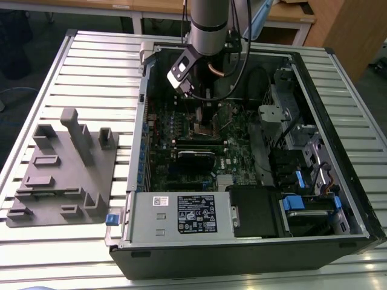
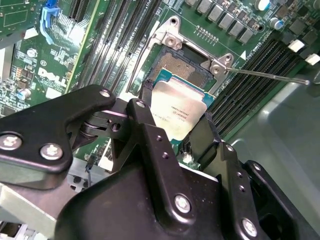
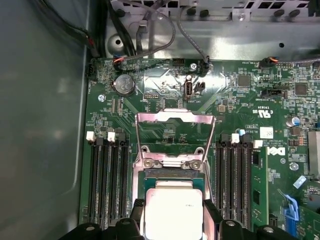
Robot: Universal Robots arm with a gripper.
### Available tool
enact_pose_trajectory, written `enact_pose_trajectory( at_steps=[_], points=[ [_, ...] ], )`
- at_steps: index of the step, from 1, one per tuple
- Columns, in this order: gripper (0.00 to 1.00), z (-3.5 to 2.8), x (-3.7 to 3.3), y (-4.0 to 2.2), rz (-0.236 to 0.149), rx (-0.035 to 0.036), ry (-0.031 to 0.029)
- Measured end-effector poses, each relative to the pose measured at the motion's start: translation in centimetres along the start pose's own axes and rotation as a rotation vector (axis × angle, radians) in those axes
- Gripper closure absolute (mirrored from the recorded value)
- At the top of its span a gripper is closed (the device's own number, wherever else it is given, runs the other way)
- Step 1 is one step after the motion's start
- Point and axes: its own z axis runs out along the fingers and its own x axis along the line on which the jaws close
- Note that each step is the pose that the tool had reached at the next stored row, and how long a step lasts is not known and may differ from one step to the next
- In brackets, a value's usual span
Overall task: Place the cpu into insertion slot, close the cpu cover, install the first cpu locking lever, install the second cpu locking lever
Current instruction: 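Place the cpu into insertion slot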
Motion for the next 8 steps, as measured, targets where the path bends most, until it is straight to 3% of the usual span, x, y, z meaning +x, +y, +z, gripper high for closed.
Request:
enact_pose_trajectory(
  at_steps=[8],
  points=[
    [0.46,0.65,-0.02,-0.07,0.0,0.0002,-0.0003]
  ],
)
